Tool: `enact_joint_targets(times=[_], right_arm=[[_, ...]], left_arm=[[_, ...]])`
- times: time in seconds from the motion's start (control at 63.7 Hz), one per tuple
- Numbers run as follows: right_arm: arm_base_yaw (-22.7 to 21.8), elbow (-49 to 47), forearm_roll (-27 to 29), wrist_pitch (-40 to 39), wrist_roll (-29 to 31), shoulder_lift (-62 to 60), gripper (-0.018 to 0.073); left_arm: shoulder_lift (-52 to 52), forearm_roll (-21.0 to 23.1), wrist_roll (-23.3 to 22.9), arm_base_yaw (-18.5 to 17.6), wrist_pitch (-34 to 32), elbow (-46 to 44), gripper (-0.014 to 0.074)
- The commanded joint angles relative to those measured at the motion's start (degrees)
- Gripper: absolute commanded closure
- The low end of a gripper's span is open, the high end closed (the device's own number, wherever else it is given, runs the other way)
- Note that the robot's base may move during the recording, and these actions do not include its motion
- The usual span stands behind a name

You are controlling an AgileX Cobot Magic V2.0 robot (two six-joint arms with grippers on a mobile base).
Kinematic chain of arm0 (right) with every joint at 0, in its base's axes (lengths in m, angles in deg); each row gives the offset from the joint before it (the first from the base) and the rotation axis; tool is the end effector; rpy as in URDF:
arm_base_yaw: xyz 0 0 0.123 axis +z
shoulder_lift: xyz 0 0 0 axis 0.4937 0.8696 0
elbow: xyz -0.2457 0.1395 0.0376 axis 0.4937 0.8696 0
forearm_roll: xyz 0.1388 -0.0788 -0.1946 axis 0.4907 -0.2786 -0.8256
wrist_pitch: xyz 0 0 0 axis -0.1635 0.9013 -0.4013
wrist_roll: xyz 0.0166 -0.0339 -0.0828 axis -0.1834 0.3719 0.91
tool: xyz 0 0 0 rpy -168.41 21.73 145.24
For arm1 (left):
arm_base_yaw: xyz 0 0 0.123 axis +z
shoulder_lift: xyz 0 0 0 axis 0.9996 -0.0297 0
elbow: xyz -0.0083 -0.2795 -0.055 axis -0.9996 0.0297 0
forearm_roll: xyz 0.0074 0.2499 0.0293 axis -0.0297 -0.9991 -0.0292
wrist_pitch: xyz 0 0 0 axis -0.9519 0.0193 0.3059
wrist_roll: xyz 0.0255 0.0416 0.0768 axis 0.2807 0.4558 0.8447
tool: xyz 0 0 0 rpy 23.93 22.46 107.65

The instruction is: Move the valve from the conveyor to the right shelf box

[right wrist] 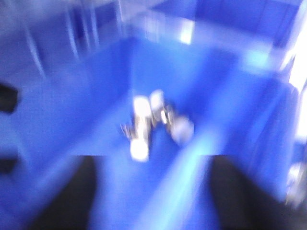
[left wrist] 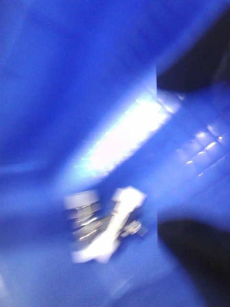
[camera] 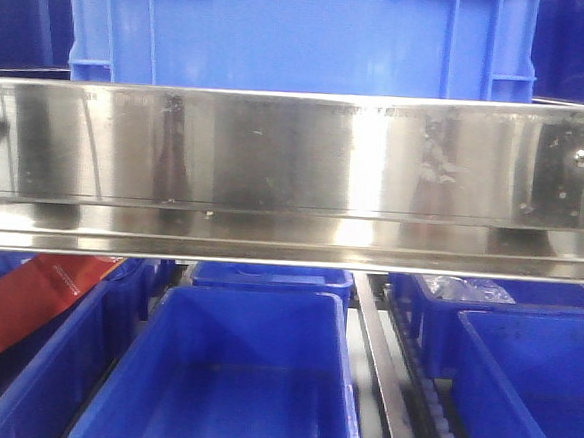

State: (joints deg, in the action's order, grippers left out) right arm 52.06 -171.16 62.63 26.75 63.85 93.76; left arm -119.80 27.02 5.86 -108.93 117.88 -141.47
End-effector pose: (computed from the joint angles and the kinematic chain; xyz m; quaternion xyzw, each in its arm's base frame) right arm 0.3277 0.1566 0.4813 -0.2403 0.7946 0.1814 0.5272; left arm 0.3588 -0.1481 0.4627 0.2660 0.8380 -0.1010 0.4657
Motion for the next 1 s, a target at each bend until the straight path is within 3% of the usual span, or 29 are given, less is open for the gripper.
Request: enact_joint_targets(times=[0.0,0.126,0.298,0.471,0.643,0.816,0.989], right_arm=[[-0.1,-0.5,-0.8,-1.1,0.3,-4.2,0.0496],[-0.1,-0.5,-3.9,0.1,0.3,-8.4,0.0728],[-2.7,3.6,-9.6,1.0,-6.8,-14.2,0.0714],[-6.5,15.3,-9.6,-2.7,-7.3,-21.0,0.0714],[-6.9,29.6,-9.6,-10.7,-7.3,-28.8,0.0714],[-6.9,45.5,-9.6,-19.8,-7.3,-38.6,0.0714],[-6.9,60.7,-9.6,-27.3,-7.3,-49.7,0.0714]], left_arm=[[4.5,-1.0,0.3,-0.1,-0.7,-0.5,0.0475],[9.1,-3.6,-0.1,0.3,0.5,-0.5,0.0709],[14.0,-7.4,-9.9,5.2,4.0,0.4,0.0707],[20.0,-7.4,-11.1,9.8,2.2,8.1,0.0707],[29.4,-7.6,-12.0,11.3,-5.8,24.1,0.0707],[41.6,-10.0,-17.1,11.3,-19.6,43.1,0.0707],[53.8,-10.1,-17.1,11.3,-29.2,59.4,0.0707]])
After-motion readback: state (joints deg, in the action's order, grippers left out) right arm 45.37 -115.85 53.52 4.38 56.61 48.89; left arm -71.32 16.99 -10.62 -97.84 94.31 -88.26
